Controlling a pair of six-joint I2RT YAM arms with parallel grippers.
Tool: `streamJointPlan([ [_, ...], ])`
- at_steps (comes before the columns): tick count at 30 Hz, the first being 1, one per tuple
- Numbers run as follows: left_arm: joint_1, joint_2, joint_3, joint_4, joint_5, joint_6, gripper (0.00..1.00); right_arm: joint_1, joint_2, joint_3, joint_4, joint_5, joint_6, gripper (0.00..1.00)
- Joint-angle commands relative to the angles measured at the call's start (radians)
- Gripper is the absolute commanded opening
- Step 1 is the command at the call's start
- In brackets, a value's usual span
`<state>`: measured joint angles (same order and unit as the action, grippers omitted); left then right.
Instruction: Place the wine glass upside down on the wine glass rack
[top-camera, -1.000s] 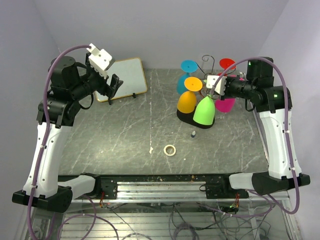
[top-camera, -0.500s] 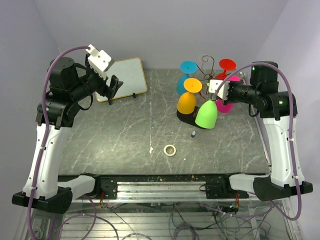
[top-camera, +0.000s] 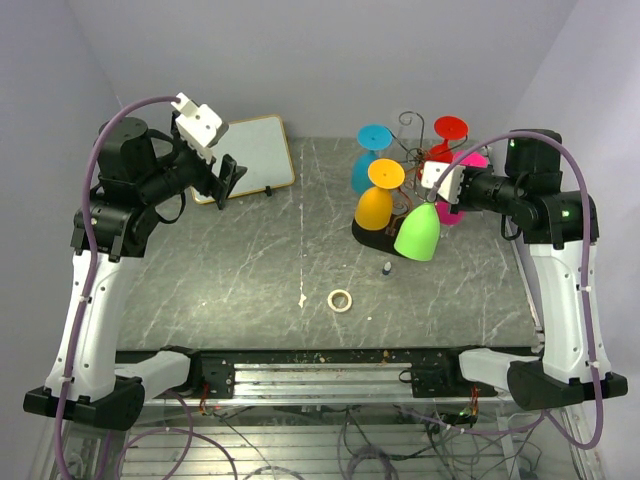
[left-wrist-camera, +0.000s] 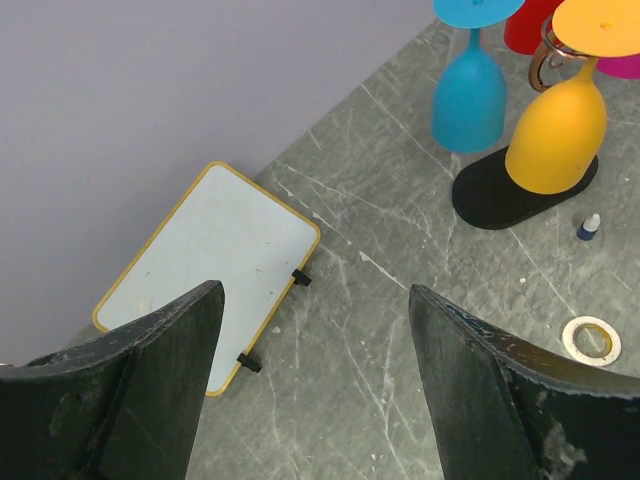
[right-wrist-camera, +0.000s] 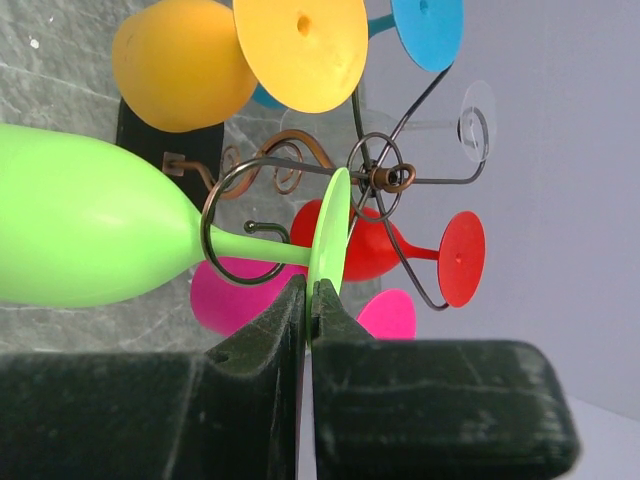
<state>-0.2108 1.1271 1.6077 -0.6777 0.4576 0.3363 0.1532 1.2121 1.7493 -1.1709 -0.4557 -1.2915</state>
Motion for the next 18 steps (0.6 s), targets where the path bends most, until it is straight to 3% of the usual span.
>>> streamJointPlan([
  [1, 0.011, -0.018, -0.007, 0.014, 0.028, 0.014, 0.85, -0.007, -0.029, -0.002, 0.034, -0.003, 0.023, 0.01],
  [18, 0.013, -0.021, -0.023, 0.004, 0.037, 0.031, 0.85, -0.007, -0.016, -0.059, 0.074, 0.037, 0.023, 0.02],
])
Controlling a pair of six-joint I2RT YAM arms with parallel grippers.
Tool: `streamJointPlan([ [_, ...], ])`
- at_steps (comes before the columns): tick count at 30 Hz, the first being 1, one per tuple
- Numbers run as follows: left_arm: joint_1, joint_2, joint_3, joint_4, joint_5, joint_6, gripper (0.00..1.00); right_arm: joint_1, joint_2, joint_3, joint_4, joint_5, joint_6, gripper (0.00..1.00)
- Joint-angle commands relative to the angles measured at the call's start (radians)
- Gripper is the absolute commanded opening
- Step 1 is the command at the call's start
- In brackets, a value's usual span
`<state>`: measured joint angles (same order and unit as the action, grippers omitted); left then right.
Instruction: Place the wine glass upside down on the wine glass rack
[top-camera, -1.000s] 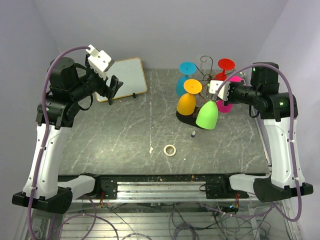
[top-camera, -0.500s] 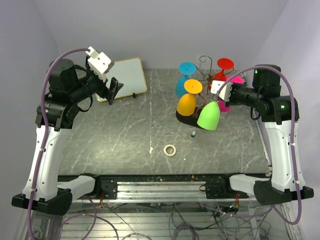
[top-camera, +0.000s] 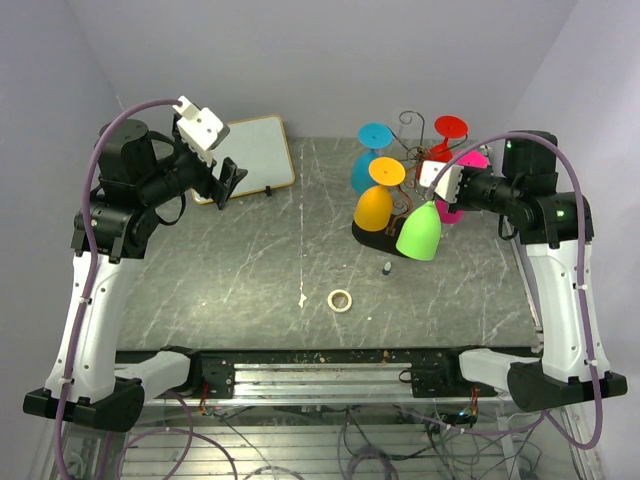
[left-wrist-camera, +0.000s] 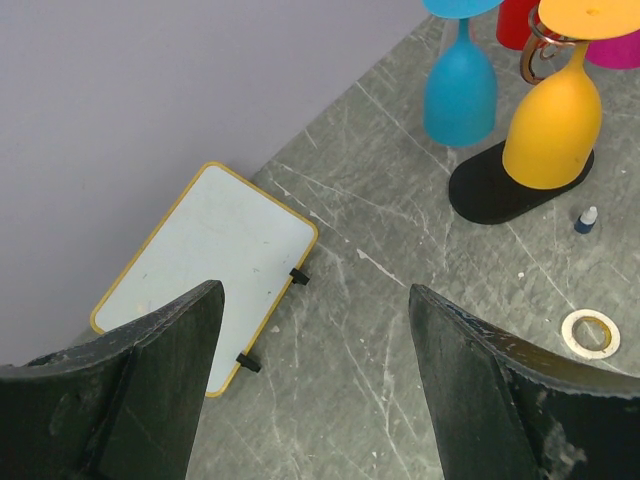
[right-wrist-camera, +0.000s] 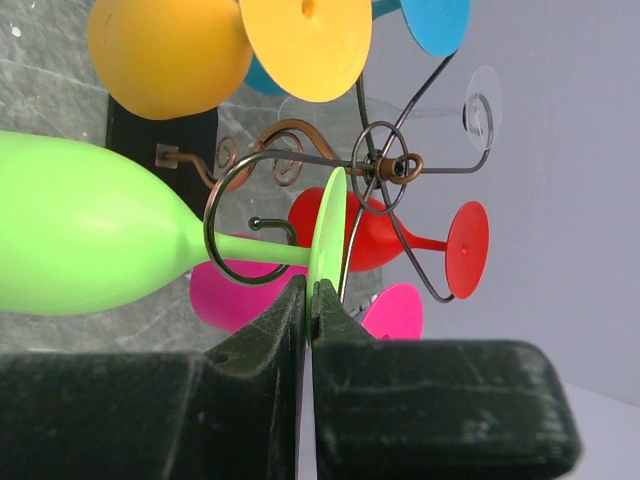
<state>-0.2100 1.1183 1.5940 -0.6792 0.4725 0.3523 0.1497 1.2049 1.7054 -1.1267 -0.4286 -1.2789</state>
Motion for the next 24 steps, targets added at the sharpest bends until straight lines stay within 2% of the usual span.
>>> streamJointPlan([
  [1, 0.012, -0.012, -0.010, 0.006, 0.022, 0.015, 0.85, -0.004, -0.009, -0.017, 0.030, 0.010, 0.010, 0.02],
  [17, 0.012, -0.011, -0.018, 0.001, 0.027, 0.022, 0.85, -0.002, -0.008, -0.057, 0.039, 0.022, 0.009, 0.06],
  [24, 0.014, -0.013, -0.022, -0.002, 0.028, 0.026, 0.85, -0.002, -0.011, -0.066, 0.032, 0.025, 0.011, 0.10],
])
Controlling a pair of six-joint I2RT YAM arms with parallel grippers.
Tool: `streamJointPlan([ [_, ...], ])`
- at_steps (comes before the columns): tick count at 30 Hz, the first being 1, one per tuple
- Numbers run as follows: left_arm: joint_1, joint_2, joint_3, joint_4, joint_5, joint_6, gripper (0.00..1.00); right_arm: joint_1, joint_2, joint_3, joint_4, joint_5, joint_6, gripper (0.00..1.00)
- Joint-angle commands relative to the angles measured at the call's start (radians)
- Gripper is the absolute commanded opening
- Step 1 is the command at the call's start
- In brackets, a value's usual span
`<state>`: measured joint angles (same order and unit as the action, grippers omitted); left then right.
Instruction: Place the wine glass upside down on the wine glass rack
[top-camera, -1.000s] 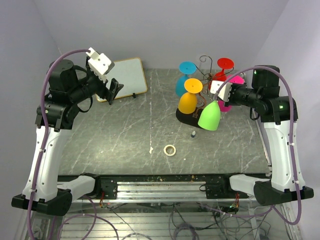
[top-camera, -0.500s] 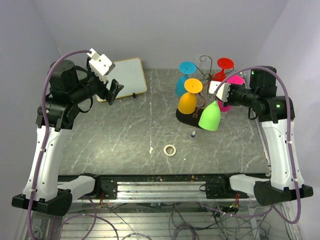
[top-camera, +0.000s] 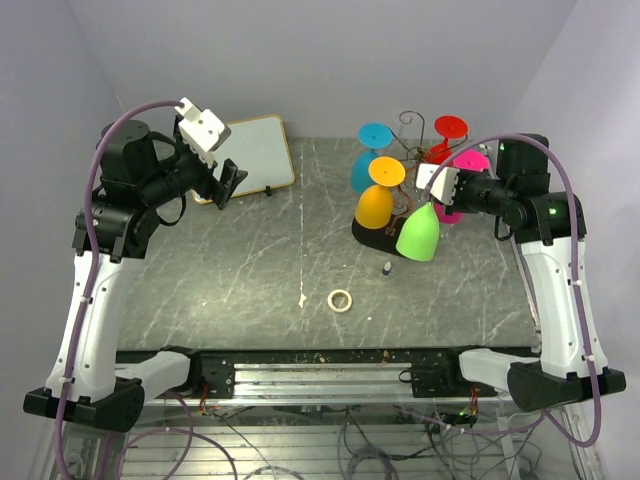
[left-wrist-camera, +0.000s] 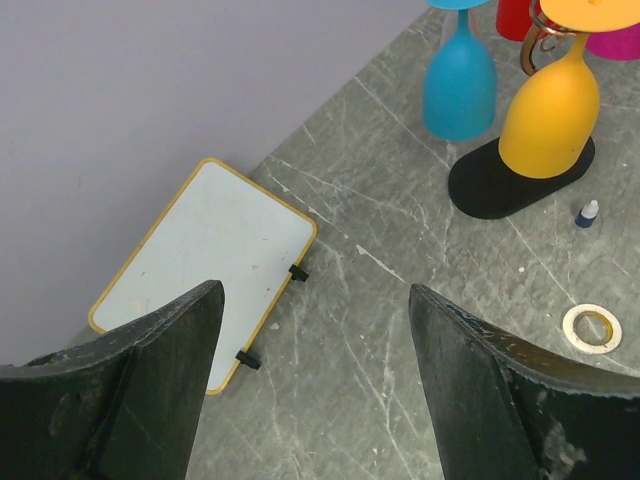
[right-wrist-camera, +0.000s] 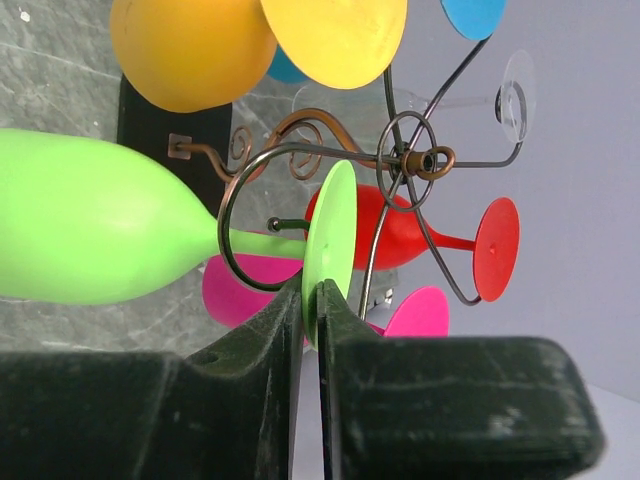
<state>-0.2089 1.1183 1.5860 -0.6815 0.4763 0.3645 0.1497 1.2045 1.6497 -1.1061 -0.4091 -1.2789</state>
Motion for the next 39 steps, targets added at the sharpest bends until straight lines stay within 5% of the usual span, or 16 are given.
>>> streamJointPlan([
  [1, 0.013, -0.014, -0.015, 0.000, 0.025, 0.015, 0.85, -0.003, -0.012, -0.011, 0.011, 0.005, 0.011, 0.11],
  [39, 0.016, -0.028, -0.040, -0.013, 0.034, 0.032, 0.85, -0.017, -0.048, -0.067, 0.000, 0.137, 0.029, 0.32],
])
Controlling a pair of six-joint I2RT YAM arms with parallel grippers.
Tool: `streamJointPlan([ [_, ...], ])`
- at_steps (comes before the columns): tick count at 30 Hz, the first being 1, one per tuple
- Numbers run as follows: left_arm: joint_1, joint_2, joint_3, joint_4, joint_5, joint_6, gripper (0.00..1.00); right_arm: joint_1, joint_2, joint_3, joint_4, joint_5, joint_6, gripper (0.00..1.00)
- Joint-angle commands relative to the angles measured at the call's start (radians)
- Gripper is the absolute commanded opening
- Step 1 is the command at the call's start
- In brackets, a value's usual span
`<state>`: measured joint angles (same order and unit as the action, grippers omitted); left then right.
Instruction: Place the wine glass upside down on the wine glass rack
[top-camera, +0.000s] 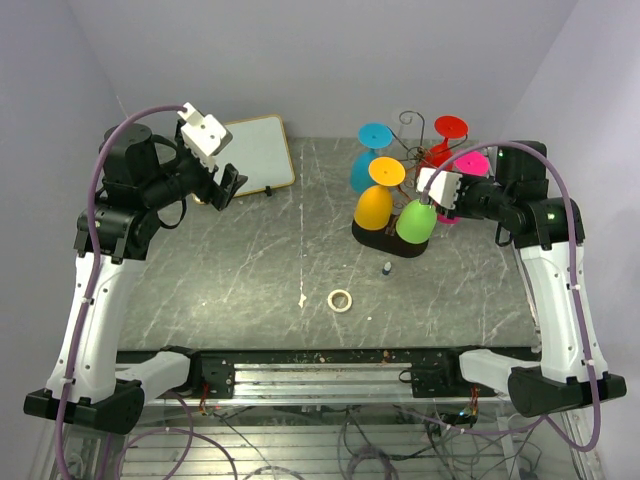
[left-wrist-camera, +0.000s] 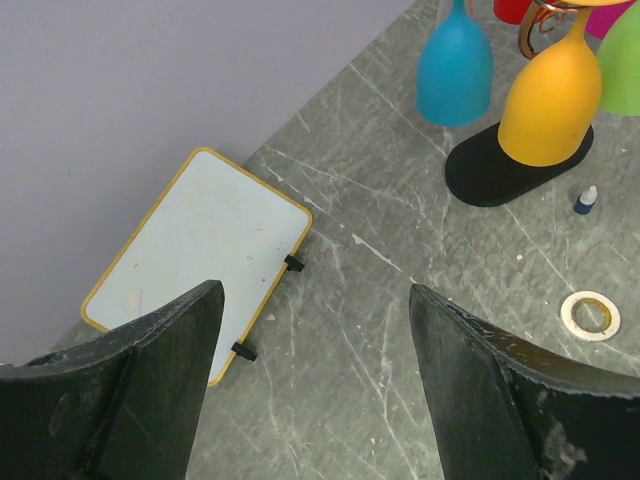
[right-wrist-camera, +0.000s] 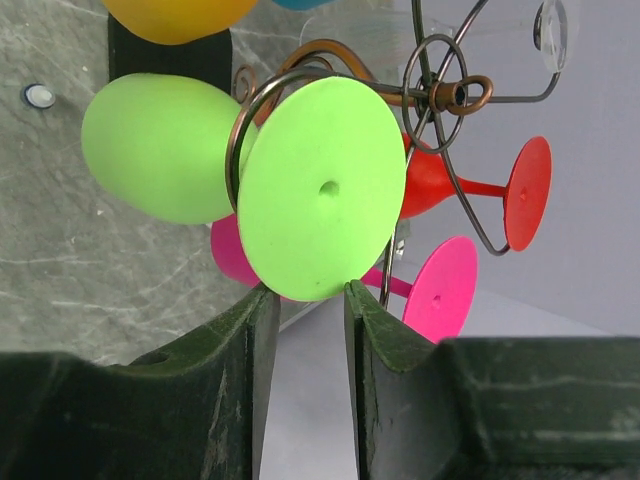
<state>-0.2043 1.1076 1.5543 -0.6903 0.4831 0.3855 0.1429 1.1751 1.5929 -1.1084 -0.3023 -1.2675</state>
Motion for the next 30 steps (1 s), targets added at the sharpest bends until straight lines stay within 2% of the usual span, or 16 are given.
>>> streamJointPlan([
  [1, 0.011, -0.017, -0.008, -0.005, 0.027, 0.012, 0.85, -0.012, -0.021, -0.012, 0.002, 0.036, 0.019, 0.33],
  [14, 0.013, -0.018, -0.015, -0.006, 0.018, 0.024, 0.86, -0.082, -0.045, -0.021, -0.016, 0.091, 0.059, 0.45],
  [18, 0.014, -0.021, -0.023, -0.001, -0.007, 0.021, 0.86, -0.128, -0.059, -0.007, 0.012, 0.115, 0.154, 0.50],
  [22, 0.023, -0.030, -0.041, 0.053, -0.115, -0.032, 0.86, -0.160, -0.069, -0.019, 0.167, 0.205, 0.369, 0.61],
  [25, 0.026, -0.034, -0.050, 0.088, -0.247, -0.066, 0.86, -0.177, -0.072, -0.038, 0.227, 0.252, 0.424, 0.65],
  [29, 0.028, -0.048, -0.072, 0.121, -0.392, -0.086, 0.92, -0.203, -0.073, -0.049, 0.263, 0.280, 0.454, 0.74],
  [30, 0.030, -0.053, -0.077, 0.127, -0.414, -0.087, 0.94, -0.209, -0.075, -0.052, 0.270, 0.278, 0.458, 0.80],
])
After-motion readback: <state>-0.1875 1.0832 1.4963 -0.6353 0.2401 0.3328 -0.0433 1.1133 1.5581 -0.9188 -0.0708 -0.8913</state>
